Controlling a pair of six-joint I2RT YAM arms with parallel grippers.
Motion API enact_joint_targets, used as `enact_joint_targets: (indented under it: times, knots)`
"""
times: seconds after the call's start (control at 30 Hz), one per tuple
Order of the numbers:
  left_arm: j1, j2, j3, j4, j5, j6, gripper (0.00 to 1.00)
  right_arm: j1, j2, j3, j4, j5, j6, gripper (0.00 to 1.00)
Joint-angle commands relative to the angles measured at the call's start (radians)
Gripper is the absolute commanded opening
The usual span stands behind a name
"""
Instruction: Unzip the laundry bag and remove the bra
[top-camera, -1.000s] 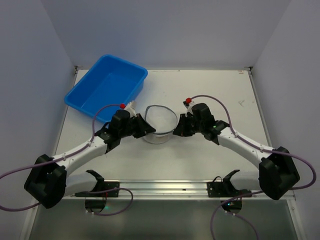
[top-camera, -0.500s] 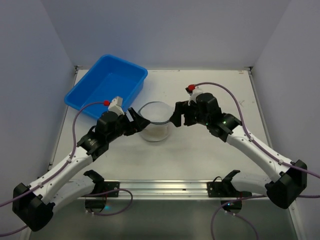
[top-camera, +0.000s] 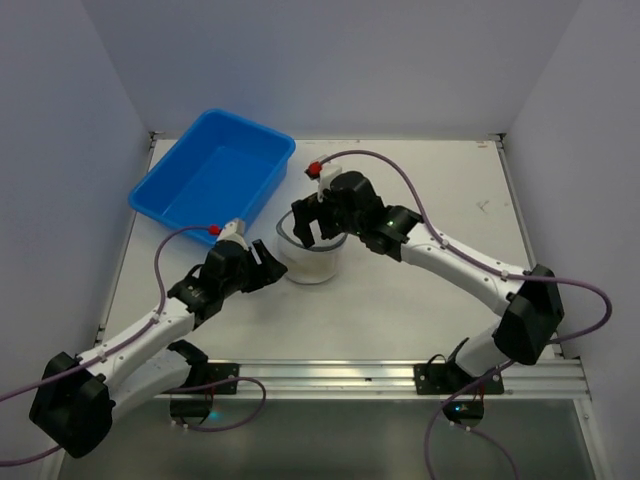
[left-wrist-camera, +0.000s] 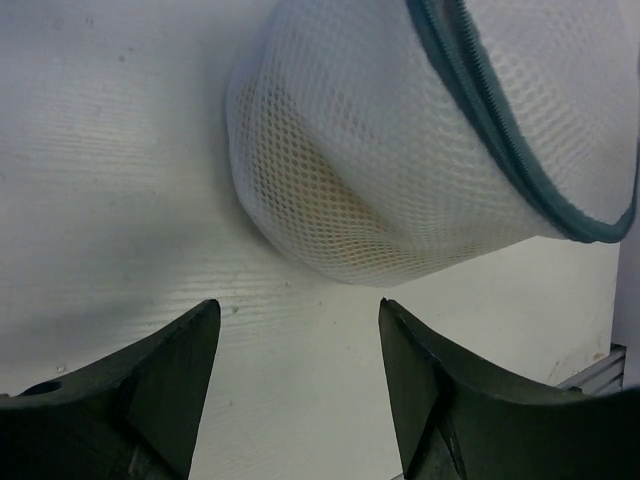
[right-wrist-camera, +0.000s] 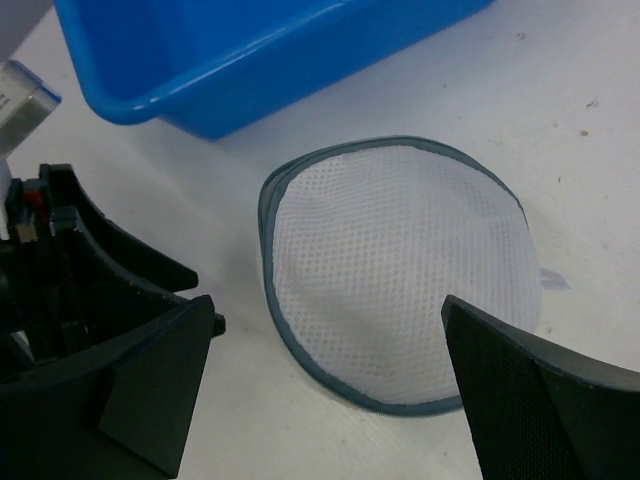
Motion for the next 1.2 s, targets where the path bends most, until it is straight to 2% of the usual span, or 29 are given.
enact_joint_targets:
  times: [0.0,0.2,0.33,0.43,0.47,0.53,0.57,0.63,0.67,0.83,0.87,1.03,1.17]
  knots:
    - [0.004,-0.001,-0.048,0.127,-0.014,0.013,0.68,0.038,0.052,0.051,0.053,0.078,-0.126,0.98]
    - [0.005,0.11,-0.114,0.279,0.0,0.008,0.66,0.038,0.161,0.018,0.091,0.117,-0.136,0.97]
    - [0.004,0.188,-0.131,0.353,0.009,-0.006,0.64,0.04,0.185,-0.047,0.11,0.166,-0.094,0.92]
    - [0.004,0.209,-0.137,0.376,0.009,-0.013,0.62,0.038,0.151,-0.116,0.145,0.18,-0.06,0.79]
    - [0.004,0.214,-0.137,0.38,0.009,-0.016,0.6,0.038,0.137,-0.146,0.165,0.175,-0.048,0.68]
    - [0.005,0.226,-0.137,0.391,0.009,-0.019,0.56,0.04,0.109,-0.173,0.185,0.175,-0.039,0.56]
    - [0.005,0.229,-0.135,0.393,0.009,-0.023,0.55,0.038,0.103,-0.191,0.186,0.175,-0.034,0.43]
    - [0.004,0.24,-0.132,0.402,0.035,-0.027,0.52,0.038,0.089,-0.206,0.193,0.175,-0.03,0.32]
    - [0.004,0.246,-0.129,0.405,0.041,-0.03,0.5,0.04,0.088,-0.211,0.196,0.175,-0.024,0.23]
    - [0.002,0.26,-0.126,0.411,0.044,-0.038,0.49,0.038,0.071,-0.239,0.205,0.151,0.009,0.06]
    - [0.002,0.26,-0.128,0.411,0.041,-0.041,0.49,0.038,0.066,-0.245,0.208,0.146,0.022,0.0]
    - [0.002,0.26,-0.134,0.403,0.02,-0.05,0.44,0.037,0.004,-0.292,0.223,0.152,0.07,0.0]
    - [0.002,0.269,-0.144,0.397,-0.012,-0.069,0.38,-0.007,-0.162,-0.381,0.297,0.077,0.16,0.0]
